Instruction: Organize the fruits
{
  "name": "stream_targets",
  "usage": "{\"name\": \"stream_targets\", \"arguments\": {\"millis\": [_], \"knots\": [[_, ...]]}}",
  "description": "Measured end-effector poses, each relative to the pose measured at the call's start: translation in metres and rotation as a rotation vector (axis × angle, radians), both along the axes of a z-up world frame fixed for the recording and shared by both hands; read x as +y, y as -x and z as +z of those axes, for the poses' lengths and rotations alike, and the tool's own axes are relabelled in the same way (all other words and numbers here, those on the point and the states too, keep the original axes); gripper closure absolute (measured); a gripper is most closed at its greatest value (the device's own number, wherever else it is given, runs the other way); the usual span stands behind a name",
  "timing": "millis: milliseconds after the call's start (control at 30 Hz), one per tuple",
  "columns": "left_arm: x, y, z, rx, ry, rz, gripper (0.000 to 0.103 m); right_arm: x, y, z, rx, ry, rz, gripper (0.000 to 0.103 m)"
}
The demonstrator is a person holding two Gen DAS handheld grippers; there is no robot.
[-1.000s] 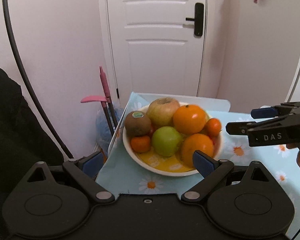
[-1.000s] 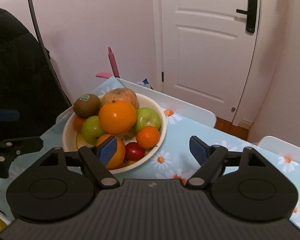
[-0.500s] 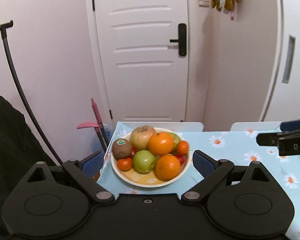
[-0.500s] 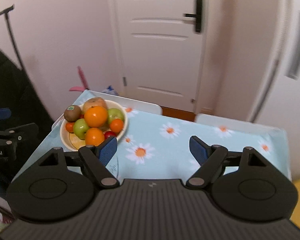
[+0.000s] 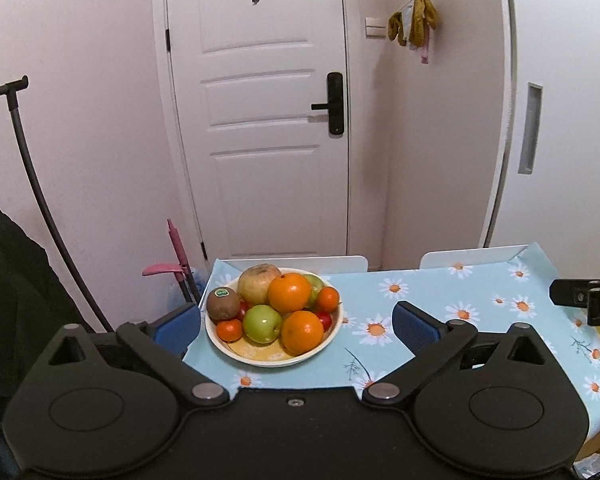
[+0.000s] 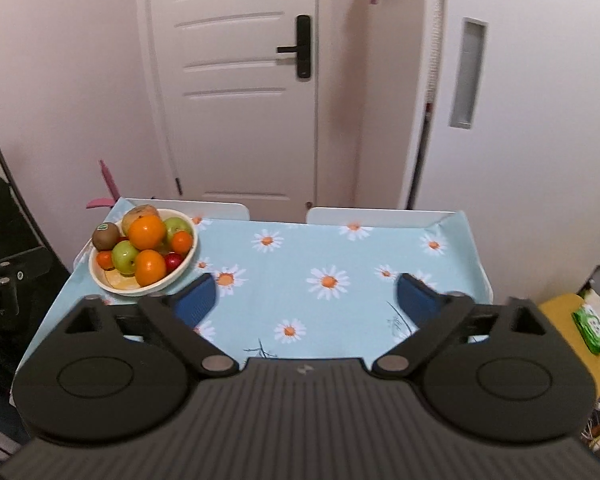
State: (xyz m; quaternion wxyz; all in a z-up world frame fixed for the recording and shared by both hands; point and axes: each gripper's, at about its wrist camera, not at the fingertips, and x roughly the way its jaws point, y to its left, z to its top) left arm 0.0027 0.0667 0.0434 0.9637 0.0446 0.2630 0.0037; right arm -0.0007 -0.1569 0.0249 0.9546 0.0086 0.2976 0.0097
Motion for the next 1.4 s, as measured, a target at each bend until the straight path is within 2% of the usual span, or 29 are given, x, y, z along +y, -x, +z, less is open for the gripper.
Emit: {"name": "stream_targets", "arguments": {"millis": [467, 1400], "knots": [[-0.006, 0.015, -0.001, -0.02, -0.019, -0.028, 0.0, -0.004, 0.019, -0.003, 0.006, -0.008, -0.056, 0.0], [-0.007, 0.011, -0.003, -0.021, -0.036, -0.037, 0.0, -0.004, 0.013, -0.006, 0.026, -0.013, -0.042, 0.0]]}}
